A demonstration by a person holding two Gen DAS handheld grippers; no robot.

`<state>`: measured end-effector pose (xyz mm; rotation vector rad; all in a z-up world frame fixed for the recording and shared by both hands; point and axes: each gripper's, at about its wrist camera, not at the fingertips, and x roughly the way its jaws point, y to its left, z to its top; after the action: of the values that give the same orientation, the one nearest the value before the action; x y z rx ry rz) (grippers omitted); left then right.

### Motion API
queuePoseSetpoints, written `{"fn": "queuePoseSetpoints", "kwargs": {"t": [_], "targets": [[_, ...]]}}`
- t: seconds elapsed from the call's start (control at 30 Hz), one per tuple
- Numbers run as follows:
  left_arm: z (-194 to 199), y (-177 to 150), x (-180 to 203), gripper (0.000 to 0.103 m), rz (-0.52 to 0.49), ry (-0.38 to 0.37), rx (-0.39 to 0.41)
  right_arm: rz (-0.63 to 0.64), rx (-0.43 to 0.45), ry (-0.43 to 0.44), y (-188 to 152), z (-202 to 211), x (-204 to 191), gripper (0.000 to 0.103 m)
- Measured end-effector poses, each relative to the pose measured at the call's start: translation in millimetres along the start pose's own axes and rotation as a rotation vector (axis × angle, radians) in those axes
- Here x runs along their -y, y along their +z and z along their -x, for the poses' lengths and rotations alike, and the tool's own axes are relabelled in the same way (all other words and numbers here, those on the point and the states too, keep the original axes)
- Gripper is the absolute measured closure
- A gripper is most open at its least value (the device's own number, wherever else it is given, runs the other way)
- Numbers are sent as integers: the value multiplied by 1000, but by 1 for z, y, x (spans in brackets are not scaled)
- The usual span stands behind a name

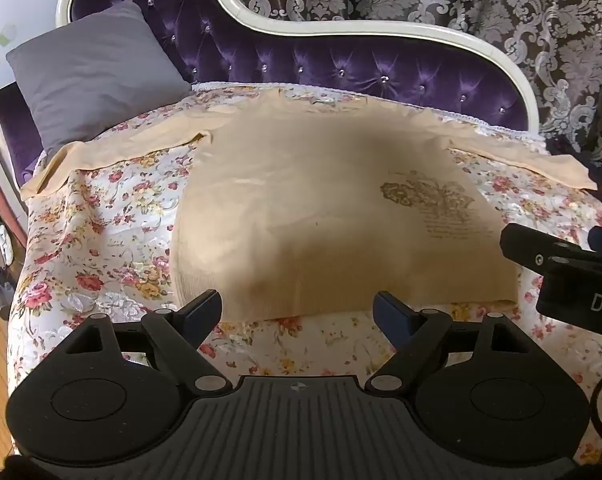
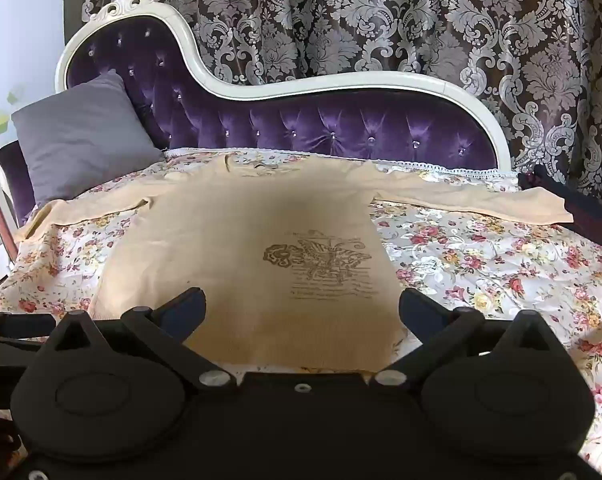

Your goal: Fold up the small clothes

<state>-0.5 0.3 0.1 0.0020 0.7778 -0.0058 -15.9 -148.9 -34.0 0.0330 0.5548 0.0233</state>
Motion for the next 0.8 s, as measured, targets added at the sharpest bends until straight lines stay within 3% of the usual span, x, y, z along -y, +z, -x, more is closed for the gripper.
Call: {"fn": "queuePoseSetpoints", "kwargs": {"t": [0.8], "targets": [[3, 6, 8, 20, -8, 1, -4, -40, 1, 15, 0, -4, 5, 1]]}}
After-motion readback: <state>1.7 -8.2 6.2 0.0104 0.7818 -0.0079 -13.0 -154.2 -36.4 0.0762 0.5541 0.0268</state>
